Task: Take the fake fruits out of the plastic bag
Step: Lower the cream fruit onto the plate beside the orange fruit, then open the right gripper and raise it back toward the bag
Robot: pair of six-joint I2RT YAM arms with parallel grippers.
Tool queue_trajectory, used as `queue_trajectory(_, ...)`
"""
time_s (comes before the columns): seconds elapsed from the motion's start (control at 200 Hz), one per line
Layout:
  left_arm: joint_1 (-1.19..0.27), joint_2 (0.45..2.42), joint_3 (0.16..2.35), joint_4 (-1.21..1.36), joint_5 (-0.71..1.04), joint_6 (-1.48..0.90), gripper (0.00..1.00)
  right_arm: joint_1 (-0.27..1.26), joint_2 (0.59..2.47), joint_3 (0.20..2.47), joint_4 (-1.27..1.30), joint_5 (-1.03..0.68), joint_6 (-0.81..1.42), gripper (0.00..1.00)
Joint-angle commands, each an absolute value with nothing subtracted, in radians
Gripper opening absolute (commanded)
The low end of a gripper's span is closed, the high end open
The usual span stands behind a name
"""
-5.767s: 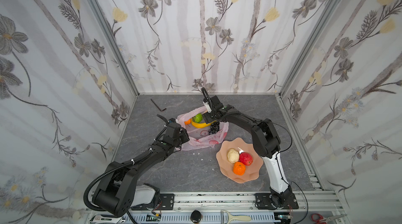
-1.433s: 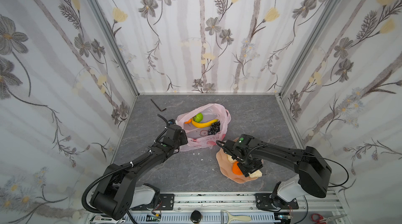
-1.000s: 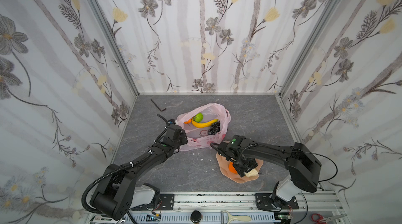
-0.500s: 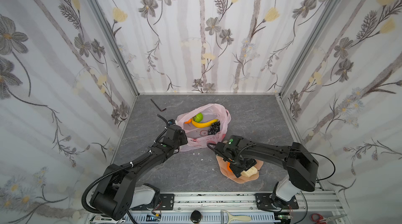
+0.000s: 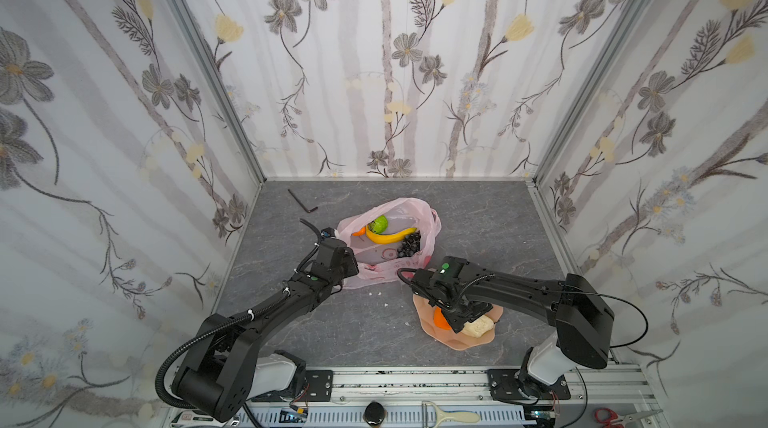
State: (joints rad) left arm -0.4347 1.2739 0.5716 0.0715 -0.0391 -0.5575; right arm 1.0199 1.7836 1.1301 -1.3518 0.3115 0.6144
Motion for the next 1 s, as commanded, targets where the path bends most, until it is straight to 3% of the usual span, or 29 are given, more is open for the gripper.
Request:
queue_trajectory(0.0,-0.434,1.266,0.573,0.095,-0.037,-0.565,0.00,1.021,1.788,1.116,-1.326,0.351,0.643,0.75)
queue_trajectory(0.669,-0.441,1.274,0.573,0.095,-0.016,-0.570,0.00,1.021,1.777,1.192,-1.290,0.385,0.642,0.84)
queue_trajectory(0.994,-0.456,1.298,0.571,0.095,-0.005,-0.573,0.00,1.020,1.684,1.421,-1.203,0.349,0.588,0.77)
